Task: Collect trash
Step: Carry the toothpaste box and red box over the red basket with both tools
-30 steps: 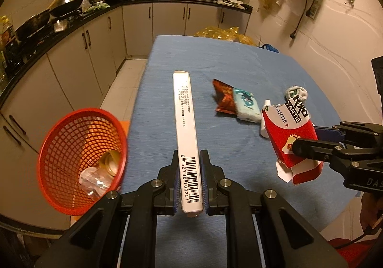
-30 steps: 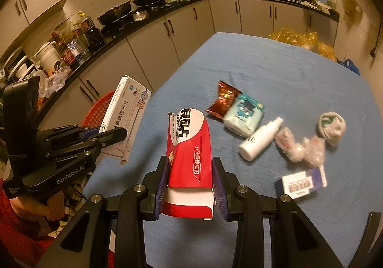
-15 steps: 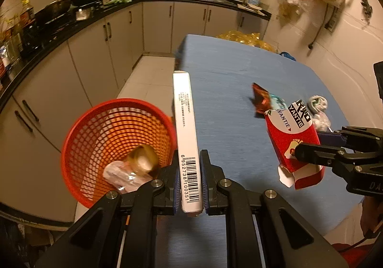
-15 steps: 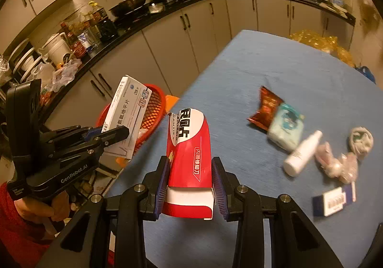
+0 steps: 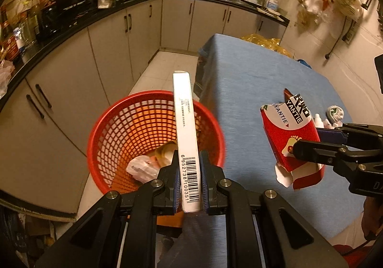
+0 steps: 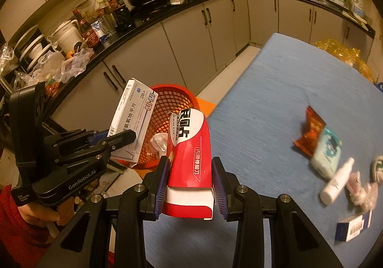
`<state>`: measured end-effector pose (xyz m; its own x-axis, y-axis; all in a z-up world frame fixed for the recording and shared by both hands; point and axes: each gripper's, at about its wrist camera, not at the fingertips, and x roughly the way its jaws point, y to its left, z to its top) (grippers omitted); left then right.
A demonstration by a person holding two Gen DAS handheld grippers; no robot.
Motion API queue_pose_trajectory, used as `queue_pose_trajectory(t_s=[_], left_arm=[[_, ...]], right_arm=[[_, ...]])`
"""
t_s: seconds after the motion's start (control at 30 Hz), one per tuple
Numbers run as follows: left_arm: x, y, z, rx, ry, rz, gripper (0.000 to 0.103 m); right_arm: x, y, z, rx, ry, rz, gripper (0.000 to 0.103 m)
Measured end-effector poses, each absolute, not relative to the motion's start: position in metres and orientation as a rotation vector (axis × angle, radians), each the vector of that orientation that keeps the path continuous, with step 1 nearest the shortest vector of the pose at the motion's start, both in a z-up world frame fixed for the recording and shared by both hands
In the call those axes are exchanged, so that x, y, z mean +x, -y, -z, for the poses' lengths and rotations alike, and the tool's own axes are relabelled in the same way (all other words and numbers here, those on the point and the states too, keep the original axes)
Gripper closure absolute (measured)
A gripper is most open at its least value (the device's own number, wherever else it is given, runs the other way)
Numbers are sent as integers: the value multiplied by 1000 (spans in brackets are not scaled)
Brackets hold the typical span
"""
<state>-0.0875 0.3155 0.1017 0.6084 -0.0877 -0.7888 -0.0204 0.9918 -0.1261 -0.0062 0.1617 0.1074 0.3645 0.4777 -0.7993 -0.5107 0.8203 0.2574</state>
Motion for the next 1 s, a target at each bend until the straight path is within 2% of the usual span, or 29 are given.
queue_pose_trajectory(t_s=[1.0], left_arm=[[-73,-357,-84,-153,-942,-14,89]], right_arm=[[43,-231,-107,-24,-1045,-661,63]])
